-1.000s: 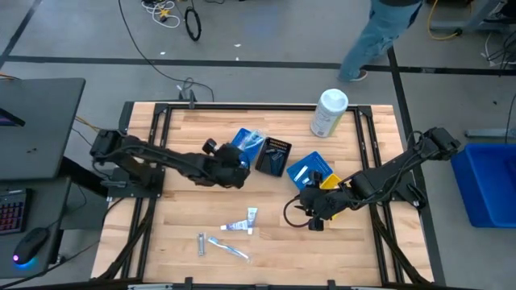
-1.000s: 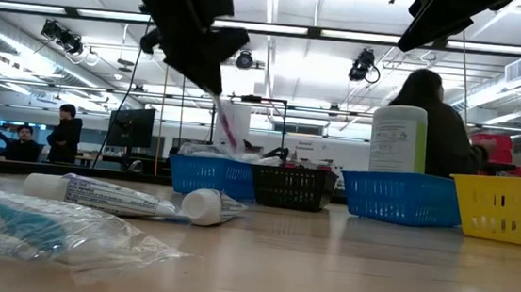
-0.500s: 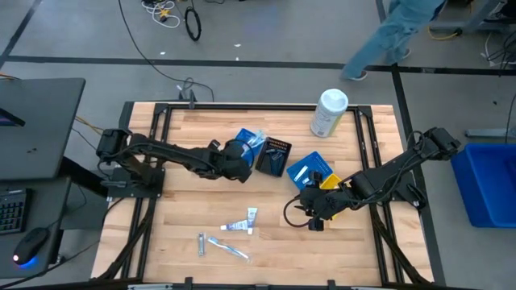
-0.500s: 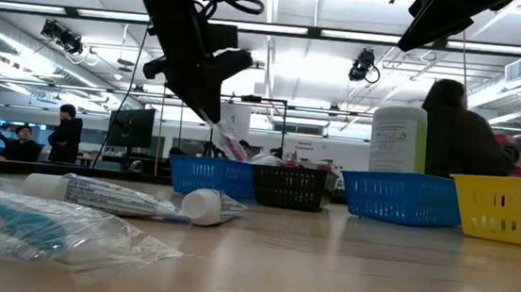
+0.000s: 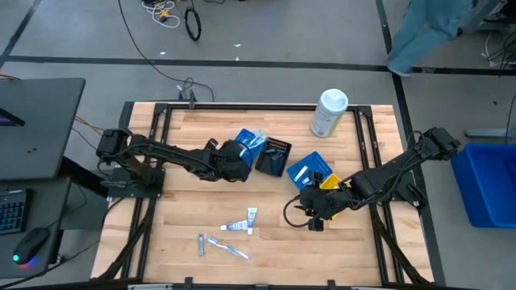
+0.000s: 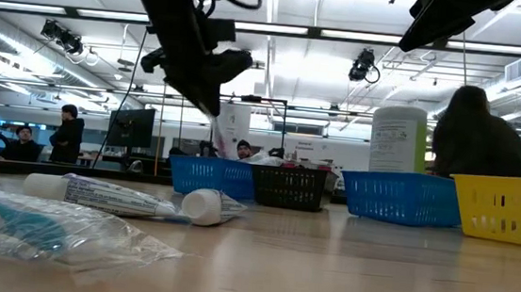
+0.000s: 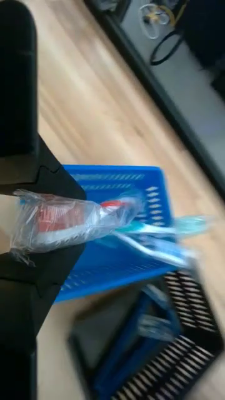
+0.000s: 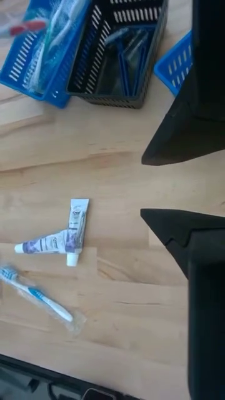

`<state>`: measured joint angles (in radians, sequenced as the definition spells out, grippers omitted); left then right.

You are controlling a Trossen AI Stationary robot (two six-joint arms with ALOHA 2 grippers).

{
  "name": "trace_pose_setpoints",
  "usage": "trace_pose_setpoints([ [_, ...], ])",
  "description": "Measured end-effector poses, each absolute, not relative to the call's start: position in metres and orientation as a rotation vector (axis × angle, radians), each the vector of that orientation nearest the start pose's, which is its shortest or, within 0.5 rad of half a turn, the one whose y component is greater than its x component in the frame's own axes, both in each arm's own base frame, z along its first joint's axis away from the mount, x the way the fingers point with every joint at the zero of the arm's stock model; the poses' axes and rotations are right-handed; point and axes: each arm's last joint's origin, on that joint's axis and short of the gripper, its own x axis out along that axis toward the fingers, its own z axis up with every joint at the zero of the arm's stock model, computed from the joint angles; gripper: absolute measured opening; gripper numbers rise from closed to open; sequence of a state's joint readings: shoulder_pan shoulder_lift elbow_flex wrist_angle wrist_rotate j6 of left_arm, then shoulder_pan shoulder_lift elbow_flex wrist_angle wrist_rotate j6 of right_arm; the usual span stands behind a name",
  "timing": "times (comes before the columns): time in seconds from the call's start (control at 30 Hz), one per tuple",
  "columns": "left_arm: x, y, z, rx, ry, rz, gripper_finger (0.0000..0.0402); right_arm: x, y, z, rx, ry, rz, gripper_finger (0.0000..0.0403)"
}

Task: Pick & Place Travel size toiletries
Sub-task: Put the orange toothbrush into the left blue basket, then put the nail cutter into the right blue basket

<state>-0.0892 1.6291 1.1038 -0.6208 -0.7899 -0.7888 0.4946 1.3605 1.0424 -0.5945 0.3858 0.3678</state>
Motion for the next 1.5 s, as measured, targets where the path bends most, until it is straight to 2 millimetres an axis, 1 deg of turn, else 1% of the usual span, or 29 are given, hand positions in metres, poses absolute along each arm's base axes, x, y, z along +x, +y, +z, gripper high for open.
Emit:
trace_pose_setpoints([
  [0.1, 0.317, -0.01, 0.218, -0.179, 0.67, 0.981, 0.0105, 0.247, 0.121, 0.267, -0.021, 0.825, -0.06, 0.0131],
  [0.2, 0.32, -0.01, 0.217, -0.198, 0.649, 0.988, 0.01, 0.247, 0.121, 0.267, -0.018, 0.825, -0.059, 0.0132],
  [0.37, 0.32, -0.01, 0.216, -0.196, 0.652, 0.994, 0.0102, 0.246, 0.121, 0.267, -0.018, 0.826, -0.058, 0.0133],
  [0.5, 0.32, -0.01, 0.215, -0.221, 0.684, 0.96, 0.0108, 0.246, 0.121, 0.267, -0.017, 0.826, -0.058, 0.0129],
  [0.63, 0.32, -0.01, 0.214, -0.214, 0.736, 0.909, 0.0124, 0.246, 0.121, 0.267, -0.017, 0.826, -0.057, 0.013],
  [0.77, 0.319, -0.007, 0.213, -0.229, 0.768, 0.89, 0.0152, 0.246, 0.121, 0.267, -0.017, 0.826, -0.057, 0.0129],
  [0.93, 0.312, 0.004, 0.21, -0.218, 0.831, 0.958, 0.0184, 0.246, 0.121, 0.267, -0.001, 0.826, -0.064, 0.013],
  [1.03, 0.31, 0.009, 0.209, -0.231, 0.858, 0.957, 0.0195, 0.246, 0.121, 0.267, -0.001, 0.826, -0.064, 0.013],
  [1.17, 0.313, 0.008, 0.209, -0.233, 0.878, 0.891, 0.0201, 0.248, 0.121, 0.266, -0.001, 0.826, -0.065, 0.013],
  [1.27, 0.317, 0.007, 0.21, -0.21, 0.859, 0.866, 0.0201, 0.252, 0.124, 0.261, -0.005, 0.829, -0.065, 0.0138],
  [1.37, 0.321, 0.007, 0.213, -0.208, 0.824, 0.837, 0.0202, 0.258, 0.127, 0.251, -0.02, 0.853, -0.068, 0.0156],
  [1.5, 0.331, -0.001, 0.217, -0.232, 0.774, 0.714, 0.0198, 0.265, 0.131, 0.237, -0.035, 0.913, -0.053, 0.0192],
])
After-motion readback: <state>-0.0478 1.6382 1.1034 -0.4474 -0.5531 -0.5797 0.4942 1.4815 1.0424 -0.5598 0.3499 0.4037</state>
